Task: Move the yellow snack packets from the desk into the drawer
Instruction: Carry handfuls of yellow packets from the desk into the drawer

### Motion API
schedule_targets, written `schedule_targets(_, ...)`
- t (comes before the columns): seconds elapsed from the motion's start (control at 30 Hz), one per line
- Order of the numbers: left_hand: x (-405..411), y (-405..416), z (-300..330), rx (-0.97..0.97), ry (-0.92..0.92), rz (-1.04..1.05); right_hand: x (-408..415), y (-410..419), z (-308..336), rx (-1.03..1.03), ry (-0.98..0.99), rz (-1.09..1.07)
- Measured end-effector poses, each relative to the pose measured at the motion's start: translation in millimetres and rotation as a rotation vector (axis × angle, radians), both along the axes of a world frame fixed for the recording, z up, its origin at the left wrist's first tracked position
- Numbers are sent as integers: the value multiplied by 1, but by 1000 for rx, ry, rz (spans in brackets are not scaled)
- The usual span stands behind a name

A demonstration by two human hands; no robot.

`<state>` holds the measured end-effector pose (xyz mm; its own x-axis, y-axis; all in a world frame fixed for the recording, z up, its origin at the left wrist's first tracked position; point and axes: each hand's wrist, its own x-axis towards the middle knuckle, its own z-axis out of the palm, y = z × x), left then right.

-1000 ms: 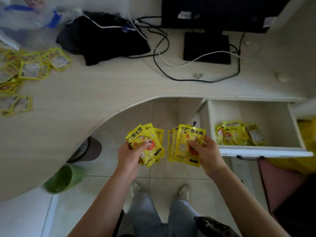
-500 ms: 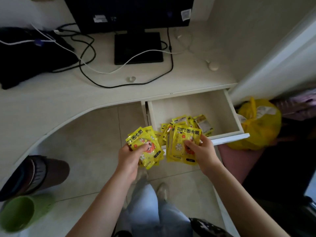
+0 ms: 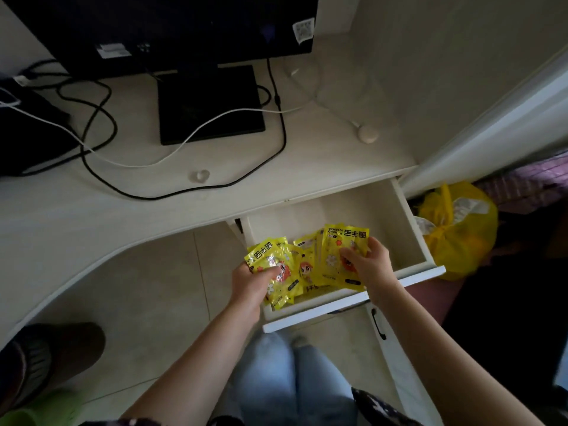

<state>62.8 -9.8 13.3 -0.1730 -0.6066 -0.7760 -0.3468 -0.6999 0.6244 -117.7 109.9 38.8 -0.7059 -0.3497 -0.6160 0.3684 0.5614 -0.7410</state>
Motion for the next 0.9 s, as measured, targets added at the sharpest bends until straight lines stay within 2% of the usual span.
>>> schedule_targets(0.33,-61,10,-50,69,-184,-139,-75,0,-38,235,132,157)
schedule_targets(0.47,-91,25,-57,101,-226,-110,-106,13,-49,340,142,246)
schedule_targets(0.6,-124,42,-65,144,-250,-89,-130,23,-61,396,141,351)
schedule_targets(0.7,-146,56,-75,95,-289,-155,-140,26,-74,422,154,461)
schedule_targets(0.9,-178,74,-90,81,-323,-96,-158,30,-98,417,76,503)
